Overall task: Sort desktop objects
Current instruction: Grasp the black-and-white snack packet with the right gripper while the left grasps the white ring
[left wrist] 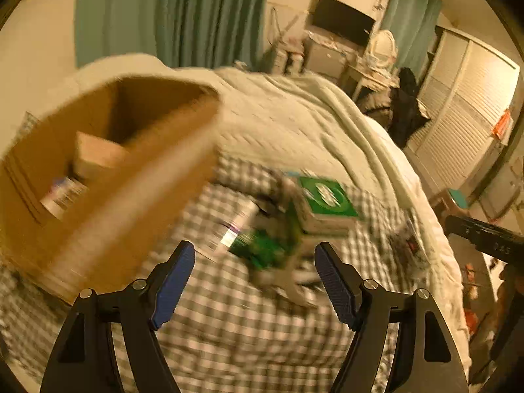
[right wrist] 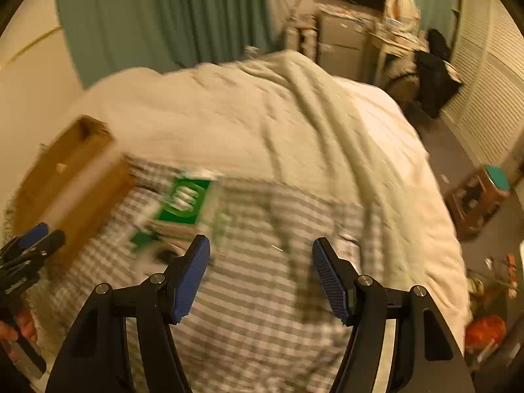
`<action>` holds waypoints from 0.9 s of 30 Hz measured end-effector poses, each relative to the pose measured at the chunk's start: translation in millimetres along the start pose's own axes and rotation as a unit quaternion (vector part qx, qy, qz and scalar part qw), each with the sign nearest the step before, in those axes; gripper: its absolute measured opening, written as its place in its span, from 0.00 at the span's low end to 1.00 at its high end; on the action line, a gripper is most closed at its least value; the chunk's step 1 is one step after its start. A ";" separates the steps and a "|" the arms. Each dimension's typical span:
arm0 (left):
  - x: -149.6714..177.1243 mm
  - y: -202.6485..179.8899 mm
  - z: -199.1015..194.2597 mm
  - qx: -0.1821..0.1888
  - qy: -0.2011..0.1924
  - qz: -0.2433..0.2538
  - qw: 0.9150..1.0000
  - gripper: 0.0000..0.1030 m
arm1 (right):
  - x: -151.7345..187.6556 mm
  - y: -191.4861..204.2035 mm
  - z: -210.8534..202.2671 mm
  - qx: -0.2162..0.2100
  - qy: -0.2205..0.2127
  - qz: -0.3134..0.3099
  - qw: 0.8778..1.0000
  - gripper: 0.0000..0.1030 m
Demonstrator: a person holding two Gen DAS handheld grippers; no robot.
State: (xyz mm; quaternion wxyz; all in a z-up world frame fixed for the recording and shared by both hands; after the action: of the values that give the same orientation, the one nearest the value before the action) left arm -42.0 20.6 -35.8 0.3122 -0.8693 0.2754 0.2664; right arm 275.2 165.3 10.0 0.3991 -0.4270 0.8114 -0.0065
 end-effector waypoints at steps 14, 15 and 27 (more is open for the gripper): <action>35.8 -23.9 96.6 -0.051 0.088 0.037 0.994 0.53 | 53.2 -68.9 79.9 0.016 0.081 0.005 0.997 0.63; 37.4 -23.7 101.1 -0.051 0.095 0.041 0.993 0.46 | 53.9 -67.3 86.8 0.014 0.085 -0.001 0.996 0.63; 33.4 -17.9 117.3 -0.047 0.113 0.076 0.990 0.12 | 53.3 -52.0 139.3 0.039 0.109 -0.046 0.992 0.34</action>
State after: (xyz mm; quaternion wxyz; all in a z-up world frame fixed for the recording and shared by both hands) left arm -41.1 102.8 -127.7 0.2166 -0.8842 0.3613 0.2017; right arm 385.1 141.1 -100.9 0.3239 -0.4451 0.8285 -0.1031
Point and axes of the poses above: each gripper's, at about its wrist camera, not at the fingertips, and z roughly the way its jaws point, y to its left, x to its underside, the point moved 1 cm from there along z, roughly the way its jaws point, and after that the axes turned 12 degrees about x, right-handed, at the moved point
